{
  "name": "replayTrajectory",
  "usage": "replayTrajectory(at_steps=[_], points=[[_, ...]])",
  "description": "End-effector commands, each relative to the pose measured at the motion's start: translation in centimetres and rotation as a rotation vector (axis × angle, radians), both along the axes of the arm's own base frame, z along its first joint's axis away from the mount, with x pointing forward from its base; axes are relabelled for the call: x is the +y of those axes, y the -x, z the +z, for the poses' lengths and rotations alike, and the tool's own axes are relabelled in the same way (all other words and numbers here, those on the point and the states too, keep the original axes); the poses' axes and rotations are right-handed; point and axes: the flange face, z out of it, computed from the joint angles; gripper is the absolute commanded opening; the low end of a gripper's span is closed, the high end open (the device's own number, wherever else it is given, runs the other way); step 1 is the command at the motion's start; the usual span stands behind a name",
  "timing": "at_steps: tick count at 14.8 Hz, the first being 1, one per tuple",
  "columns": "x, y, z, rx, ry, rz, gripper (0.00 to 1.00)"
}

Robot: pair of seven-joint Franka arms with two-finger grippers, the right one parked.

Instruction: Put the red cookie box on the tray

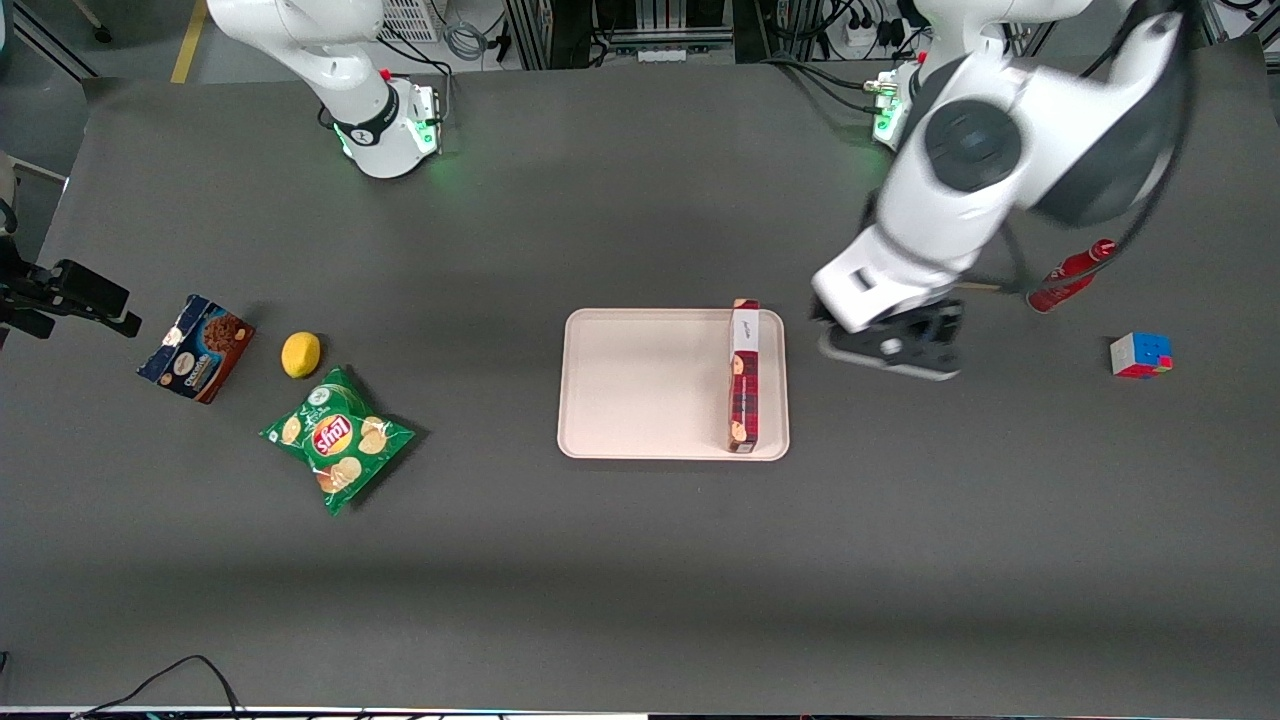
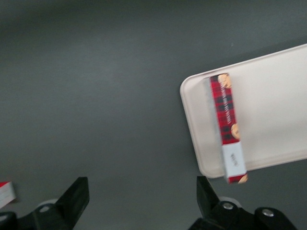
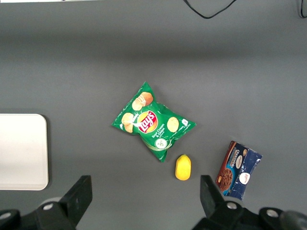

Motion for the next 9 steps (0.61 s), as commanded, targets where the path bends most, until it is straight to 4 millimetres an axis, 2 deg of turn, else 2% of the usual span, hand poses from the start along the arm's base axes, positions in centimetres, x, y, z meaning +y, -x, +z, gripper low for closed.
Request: replayTrajectory(at_steps=[1,3,4,6,9], points=[[8.2,1.6,6.0,0.015,0.012,0.005,1.00],[12.7,1.5,7.1,0.021,0.006,0.049,1.00],[14.3,1.5,7.3,0.025,0.007,0.079,1.00],[16.3,1.3,7.3,0.021,0.011,0.123,1.00],[18.7,1.5,6.1,0.019,0.035,0.168,1.00]])
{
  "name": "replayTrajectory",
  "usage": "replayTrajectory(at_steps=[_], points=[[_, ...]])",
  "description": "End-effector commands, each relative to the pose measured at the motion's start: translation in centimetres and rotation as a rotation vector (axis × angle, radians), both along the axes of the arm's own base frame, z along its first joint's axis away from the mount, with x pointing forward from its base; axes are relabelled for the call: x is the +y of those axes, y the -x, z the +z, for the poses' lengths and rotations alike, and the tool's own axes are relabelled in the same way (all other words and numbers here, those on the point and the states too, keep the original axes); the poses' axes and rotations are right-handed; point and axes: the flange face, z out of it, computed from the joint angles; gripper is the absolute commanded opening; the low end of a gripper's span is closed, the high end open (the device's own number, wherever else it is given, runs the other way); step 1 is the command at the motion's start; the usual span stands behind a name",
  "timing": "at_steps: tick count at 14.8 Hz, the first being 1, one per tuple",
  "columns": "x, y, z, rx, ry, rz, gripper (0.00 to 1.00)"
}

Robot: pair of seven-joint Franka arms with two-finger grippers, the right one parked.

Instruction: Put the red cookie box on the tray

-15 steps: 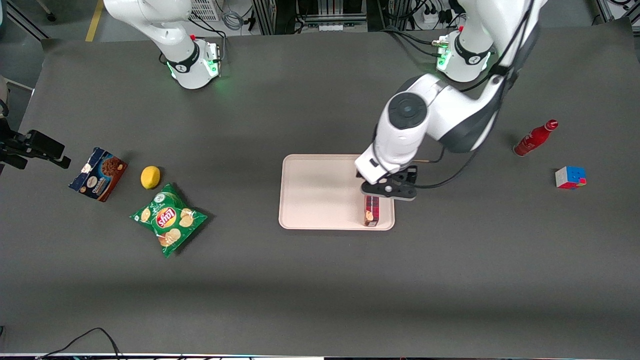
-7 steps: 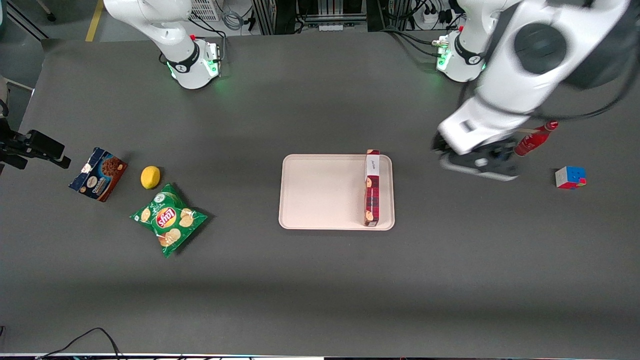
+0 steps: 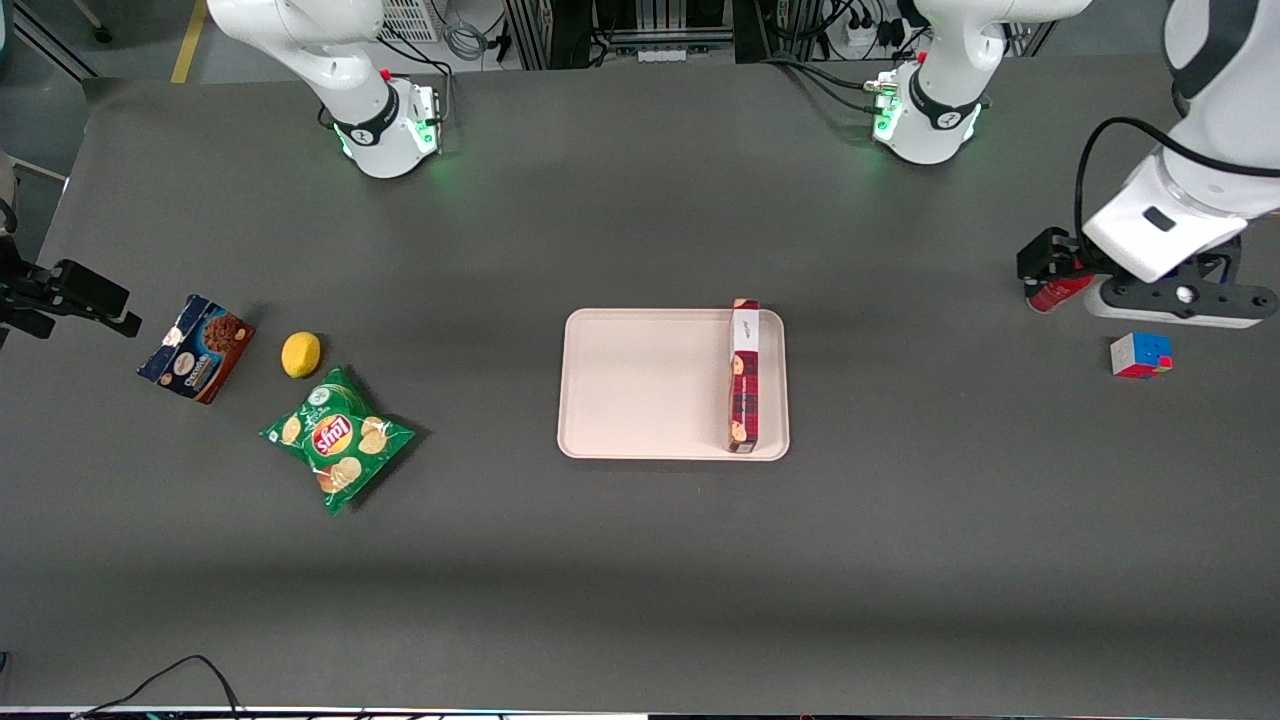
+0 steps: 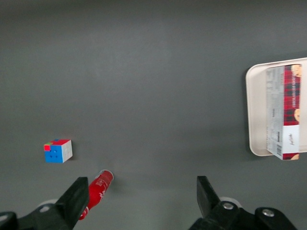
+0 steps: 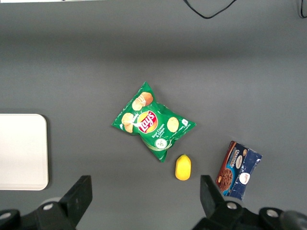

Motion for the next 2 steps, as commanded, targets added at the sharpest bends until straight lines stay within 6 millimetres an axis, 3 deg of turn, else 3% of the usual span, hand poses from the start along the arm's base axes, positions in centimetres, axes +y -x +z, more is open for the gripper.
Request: replayTrajectory(at_steps=[1,2], points=[[1.38,1.66,-1.15,-0.019,0.042,0.027,1.00],[1.31,2.06,-1.14,-0.032,0.045,0.024,1.00]])
